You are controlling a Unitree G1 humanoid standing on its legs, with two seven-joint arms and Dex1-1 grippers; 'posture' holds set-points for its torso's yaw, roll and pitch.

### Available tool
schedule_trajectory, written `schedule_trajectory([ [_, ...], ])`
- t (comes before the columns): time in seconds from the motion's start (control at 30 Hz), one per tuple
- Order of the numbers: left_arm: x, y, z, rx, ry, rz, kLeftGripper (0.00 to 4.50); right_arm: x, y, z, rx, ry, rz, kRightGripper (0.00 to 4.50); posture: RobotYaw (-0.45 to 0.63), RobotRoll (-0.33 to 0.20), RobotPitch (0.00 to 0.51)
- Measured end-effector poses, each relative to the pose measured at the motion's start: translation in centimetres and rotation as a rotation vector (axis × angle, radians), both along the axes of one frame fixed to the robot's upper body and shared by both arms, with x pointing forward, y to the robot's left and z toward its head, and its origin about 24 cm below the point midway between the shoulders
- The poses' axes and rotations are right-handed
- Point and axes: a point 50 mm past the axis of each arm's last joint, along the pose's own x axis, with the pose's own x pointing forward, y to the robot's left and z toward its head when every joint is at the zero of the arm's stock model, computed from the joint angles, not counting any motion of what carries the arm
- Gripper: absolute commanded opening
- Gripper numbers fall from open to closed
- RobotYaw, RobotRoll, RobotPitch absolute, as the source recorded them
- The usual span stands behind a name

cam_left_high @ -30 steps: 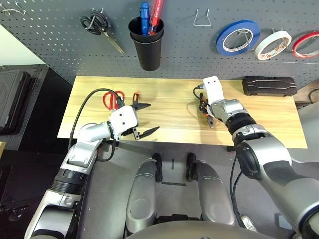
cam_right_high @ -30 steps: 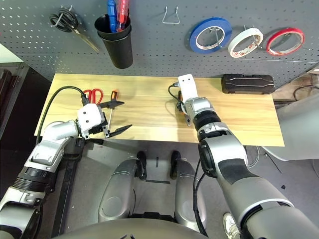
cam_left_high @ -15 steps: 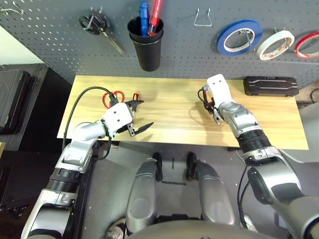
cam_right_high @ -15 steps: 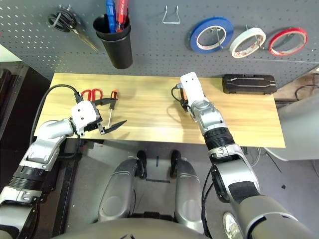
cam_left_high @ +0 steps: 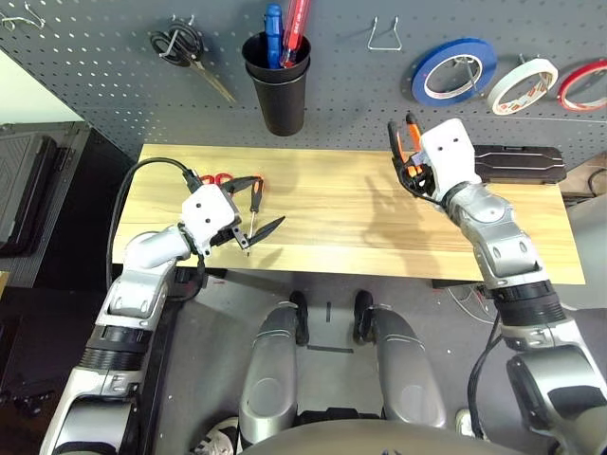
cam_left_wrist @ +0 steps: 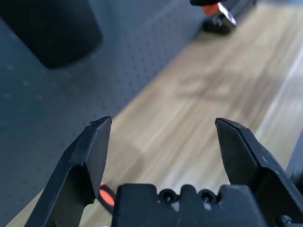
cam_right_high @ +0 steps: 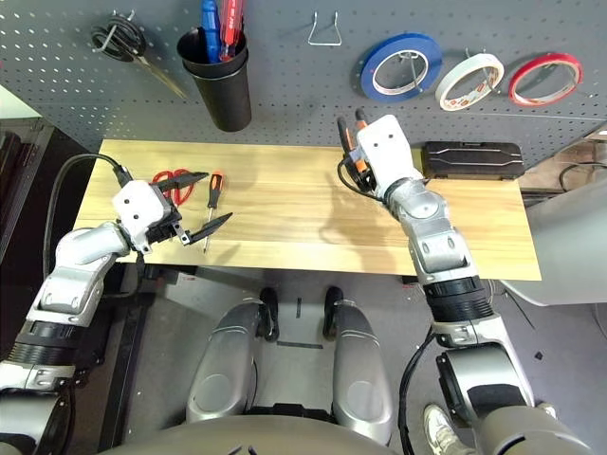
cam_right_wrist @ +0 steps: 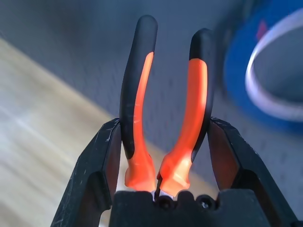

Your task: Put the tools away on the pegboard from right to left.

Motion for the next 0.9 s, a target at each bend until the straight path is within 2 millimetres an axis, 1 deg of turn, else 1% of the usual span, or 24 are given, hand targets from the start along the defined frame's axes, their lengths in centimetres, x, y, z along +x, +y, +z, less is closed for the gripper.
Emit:
schedule_trajectory([
  [0.13, -0.6, -0.4, 1.0, -0.067, -0.017, 0.001, 4.5, -0.6, 0.4, 1.3, 0.012, -0.083, 0.053, 3.01, 0.17, 0.0, 0.253],
  [0.37, -0.8, -0.6, 1.2, -0.104, -0.004, 0.021, 4.5, -1.1, 0.9, 2.4, 0.016, -0.168, 0.089, 3.01, 0.18, 0.0, 0.244],
  [0.47, -0.8, -0.7, 1.4, -0.109, -0.016, 0.027, 4.5, -1.1, 1.3, 2.9, 0.034, -0.195, 0.093, 3.01, 0.17, 0.0, 0.241],
  [0.67, -0.6, -0.8, 2.2, -0.123, -0.045, 0.04, 4.5, -0.7, 2.1, 5.1, 0.108, -0.28, 0.07, 3.01, 0.17, 0.0, 0.236],
  [0.83, -0.3, -0.9, 2.6, -0.139, -0.06, 0.052, 4.5, -0.6, 2.5, 5.9, 0.176, -0.324, 0.044, 3.01, 0.17, 0.0, 0.236],
  [0.9, -0.2, -0.8, 2.8, -0.148, -0.066, 0.058, 4.5, -0.6, 2.9, 6.6, 0.196, -0.355, 0.049, 3.01, 0.17, 0.0, 0.235],
])
